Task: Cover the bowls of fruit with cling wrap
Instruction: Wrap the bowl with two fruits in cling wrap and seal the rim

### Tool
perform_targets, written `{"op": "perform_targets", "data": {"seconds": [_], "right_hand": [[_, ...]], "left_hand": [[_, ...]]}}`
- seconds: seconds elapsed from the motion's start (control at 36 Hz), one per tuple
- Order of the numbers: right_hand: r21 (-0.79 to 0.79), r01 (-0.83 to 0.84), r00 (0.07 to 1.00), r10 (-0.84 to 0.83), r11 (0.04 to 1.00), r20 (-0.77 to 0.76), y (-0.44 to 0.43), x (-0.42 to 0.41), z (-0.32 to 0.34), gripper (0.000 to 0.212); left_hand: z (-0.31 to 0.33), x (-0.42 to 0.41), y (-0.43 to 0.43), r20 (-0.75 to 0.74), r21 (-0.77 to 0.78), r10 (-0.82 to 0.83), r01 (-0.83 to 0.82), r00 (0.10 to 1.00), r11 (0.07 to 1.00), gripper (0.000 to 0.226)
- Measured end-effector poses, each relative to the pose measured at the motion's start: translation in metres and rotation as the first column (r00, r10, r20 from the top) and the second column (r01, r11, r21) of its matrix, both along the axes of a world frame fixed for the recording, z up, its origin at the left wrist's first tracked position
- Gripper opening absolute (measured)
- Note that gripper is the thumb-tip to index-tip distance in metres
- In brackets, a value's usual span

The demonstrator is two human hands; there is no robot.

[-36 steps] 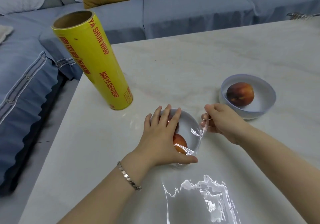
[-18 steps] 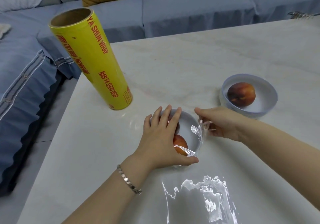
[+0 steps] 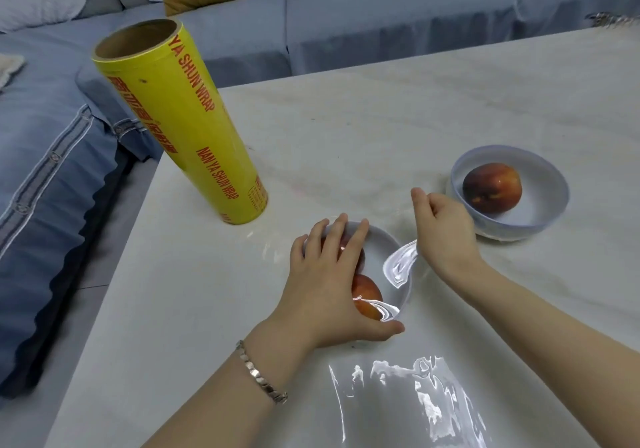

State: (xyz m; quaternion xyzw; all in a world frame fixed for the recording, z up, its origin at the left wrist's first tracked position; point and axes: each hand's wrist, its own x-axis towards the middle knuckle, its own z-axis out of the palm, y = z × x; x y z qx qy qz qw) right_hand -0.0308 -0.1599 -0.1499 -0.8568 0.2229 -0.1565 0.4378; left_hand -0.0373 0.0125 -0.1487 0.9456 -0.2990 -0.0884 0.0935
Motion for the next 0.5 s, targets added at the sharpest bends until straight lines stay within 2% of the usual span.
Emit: {"op": "perform_targets", "data": {"seconds": [0.19, 0.33, 0.42, 0.5], "right_hand": [[0.034, 0.085, 0.984, -0.079, 0.996, -0.157, -0.017, 0.010, -0.027, 0.052], [0.042, -0.006, 0.985, 0.013, 0.999, -0.175, -0.016, 0.007, -0.035, 0.048], [0.177, -0.015, 0.977, 0.052, 0.984, -0.207, -0.012, 0.002, -0.029, 0.045], [0.425, 0.062, 0.972, 0.042, 0.903, -0.229, -0.012, -0.007, -0.022, 0.051]], "left_hand": [[-0.001, 0.000, 0.000, 0.015, -0.009, 0.007, -0.007, 1.000, 1.000, 0.117], [-0.002, -0.001, 0.000, 0.020, -0.003, 0.013, -0.013, 1.000, 1.000, 0.116], [-0.003, -0.002, -0.003, 0.029, -0.001, 0.070, -0.070, 0.997, 0.998, 0.118], [-0.003, -0.005, -0.009, 0.029, -0.019, 0.179, -0.178, 0.984, 0.984, 0.121]]}}
